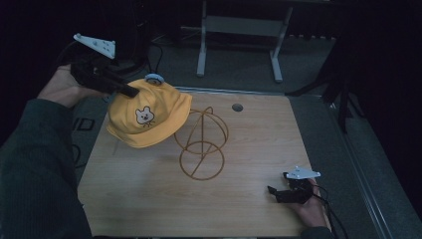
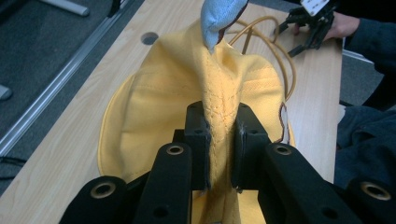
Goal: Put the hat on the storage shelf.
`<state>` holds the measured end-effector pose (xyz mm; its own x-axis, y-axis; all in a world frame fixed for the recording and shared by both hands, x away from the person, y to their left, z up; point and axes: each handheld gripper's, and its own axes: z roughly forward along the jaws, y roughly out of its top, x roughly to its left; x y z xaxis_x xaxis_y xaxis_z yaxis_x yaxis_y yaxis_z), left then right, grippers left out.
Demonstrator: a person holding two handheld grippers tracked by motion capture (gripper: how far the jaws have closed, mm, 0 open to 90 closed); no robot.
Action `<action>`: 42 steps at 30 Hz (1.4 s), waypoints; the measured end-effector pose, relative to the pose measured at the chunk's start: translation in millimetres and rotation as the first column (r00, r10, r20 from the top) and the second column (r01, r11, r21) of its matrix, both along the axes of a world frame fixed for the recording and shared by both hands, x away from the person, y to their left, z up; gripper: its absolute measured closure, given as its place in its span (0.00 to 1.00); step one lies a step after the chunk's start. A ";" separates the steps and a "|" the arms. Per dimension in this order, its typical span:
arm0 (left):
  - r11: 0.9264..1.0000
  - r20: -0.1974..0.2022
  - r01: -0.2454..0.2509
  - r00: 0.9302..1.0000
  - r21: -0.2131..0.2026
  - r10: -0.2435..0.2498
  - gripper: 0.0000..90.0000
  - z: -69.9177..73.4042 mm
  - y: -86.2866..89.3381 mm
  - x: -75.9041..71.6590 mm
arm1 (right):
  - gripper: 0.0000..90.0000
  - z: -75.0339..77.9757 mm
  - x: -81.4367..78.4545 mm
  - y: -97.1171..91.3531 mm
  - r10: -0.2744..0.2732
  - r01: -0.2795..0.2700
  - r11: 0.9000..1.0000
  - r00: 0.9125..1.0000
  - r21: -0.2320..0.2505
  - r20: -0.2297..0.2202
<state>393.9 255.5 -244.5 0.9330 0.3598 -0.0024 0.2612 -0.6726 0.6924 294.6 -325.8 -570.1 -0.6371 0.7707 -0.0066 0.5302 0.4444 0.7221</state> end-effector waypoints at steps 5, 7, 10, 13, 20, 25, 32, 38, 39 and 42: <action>1.000 0.001 0.020 1.000 0.004 -0.020 0.87 2.9 -7.0 -0.2 | 0.14 0.0 -0.1 0.1 -0.001 0.001 1.000 1.000 0.000 -0.001; 1.000 0.000 0.028 1.000 0.005 -0.028 0.87 4.1 -9.4 -0.1 | 0.14 0.0 0.0 0.0 0.000 0.000 1.000 1.000 0.000 0.000; 0.999 -0.006 0.036 0.999 0.009 -0.036 0.87 5.8 -13.5 0.9 | 0.14 0.0 0.0 0.0 0.000 0.000 1.000 1.000 0.000 -0.001; 0.999 -0.002 0.049 0.999 0.005 -0.049 0.87 7.9 -16.9 1.4 | 0.14 0.0 0.0 0.0 0.000 0.000 1.000 1.000 0.000 -0.001; 0.998 -0.010 0.068 0.998 0.010 -0.068 0.87 9.2 -22.8 1.2 | 0.14 0.0 0.0 0.0 0.000 0.000 1.000 1.000 0.000 0.000; 0.997 -0.008 0.079 0.997 0.005 -0.079 0.87 10.6 -24.8 0.9 | 0.14 0.0 0.0 0.0 0.001 -0.001 1.000 1.000 0.000 0.001; 0.995 -0.007 0.101 0.995 0.017 -0.100 0.87 14.6 -33.4 -0.9 | 0.14 0.0 0.1 -0.1 0.001 -0.001 1.000 1.000 0.000 0.001; 0.993 -0.003 0.121 0.993 0.017 -0.120 0.87 17.7 -41.7 -0.4 | 0.14 0.0 0.0 0.0 0.000 0.000 1.000 1.000 0.000 0.001; 0.992 -0.002 0.123 0.992 0.016 -0.123 0.87 18.0 -43.8 -0.2 | 0.14 0.0 0.0 0.0 0.000 0.000 1.000 1.000 0.000 0.001; 0.990 0.001 0.136 0.991 0.027 -0.136 0.87 19.5 -53.7 1.3 | 0.14 0.0 0.0 0.0 0.000 0.000 1.000 1.000 0.001 0.001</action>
<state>395.2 201.8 -225.0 0.9733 0.2294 0.0083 0.1640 -0.7199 0.6744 294.7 -325.8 -570.1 -0.6372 0.7706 -0.0067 0.5294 0.4441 0.7228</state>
